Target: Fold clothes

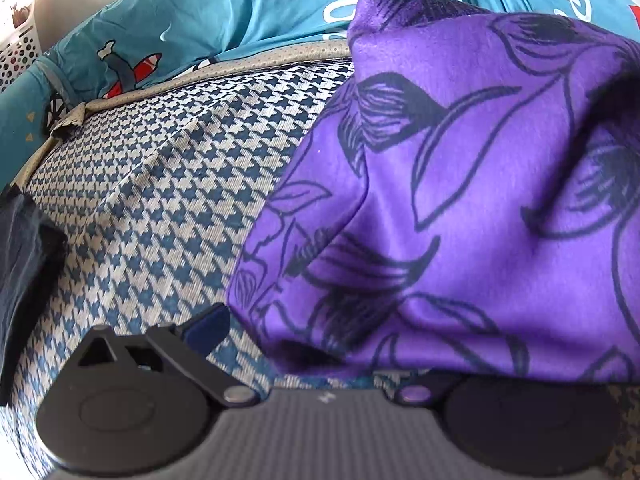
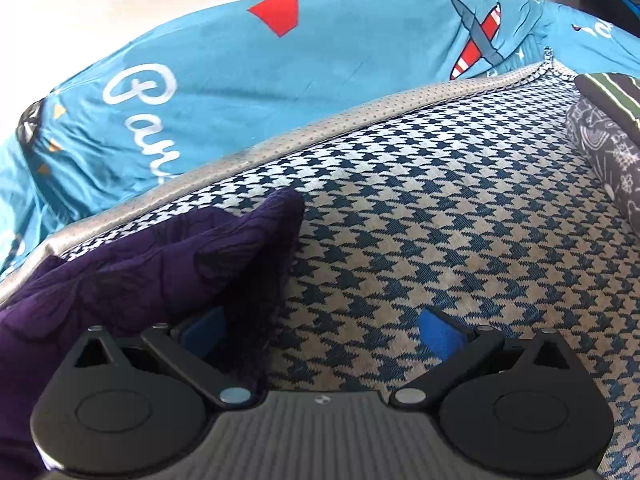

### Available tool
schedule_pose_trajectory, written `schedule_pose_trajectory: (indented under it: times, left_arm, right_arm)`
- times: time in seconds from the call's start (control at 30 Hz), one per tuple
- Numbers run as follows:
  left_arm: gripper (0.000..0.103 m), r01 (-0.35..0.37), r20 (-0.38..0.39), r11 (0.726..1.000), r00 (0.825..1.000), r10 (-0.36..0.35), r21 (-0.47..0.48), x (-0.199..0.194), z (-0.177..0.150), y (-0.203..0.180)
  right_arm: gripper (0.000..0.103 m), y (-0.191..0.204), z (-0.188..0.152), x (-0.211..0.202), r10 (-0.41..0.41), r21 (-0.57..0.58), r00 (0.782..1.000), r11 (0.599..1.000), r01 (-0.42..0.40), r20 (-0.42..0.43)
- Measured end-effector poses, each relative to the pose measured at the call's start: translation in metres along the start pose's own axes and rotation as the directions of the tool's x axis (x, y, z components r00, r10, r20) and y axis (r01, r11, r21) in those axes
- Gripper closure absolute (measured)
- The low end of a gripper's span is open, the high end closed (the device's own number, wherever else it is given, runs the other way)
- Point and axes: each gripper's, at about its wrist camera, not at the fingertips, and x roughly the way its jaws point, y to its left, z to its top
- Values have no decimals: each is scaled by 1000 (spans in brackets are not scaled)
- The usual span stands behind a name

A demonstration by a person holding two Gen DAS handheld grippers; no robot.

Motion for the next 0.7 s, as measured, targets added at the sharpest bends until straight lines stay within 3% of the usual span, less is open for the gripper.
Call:
schedule_pose_trajectory:
  times: [0.13, 0.23, 0.3, 0.53, 0.7]
  left_arm:
    - [0, 4, 4, 1000, 1000, -4, 5, 6, 10, -3]
    - [0, 12, 7, 1000, 1000, -12, 4, 10, 16, -5]
    - [0, 18, 13, 1000, 1000, -18, 10, 12, 20, -7]
    - [0, 46, 21, 999, 999, -46, 4, 21, 29, -8]
    - [0, 41, 6, 999, 999, -41, -6, 18, 22, -3]
  right_arm:
    - [0, 9, -1, 15, -10, -34, 1000, 999, 10, -21]
    - [0, 14, 0, 24, 52, -34, 998, 998, -54, -31]
    - [0, 19, 2, 25, 140, -23, 990, 990, -140, -24]
    - [0, 45, 3, 25, 403, 7, 915, 915, -403, -26]
    - [0, 63, 3, 16, 506, 15, 863, 863, -506, -16]
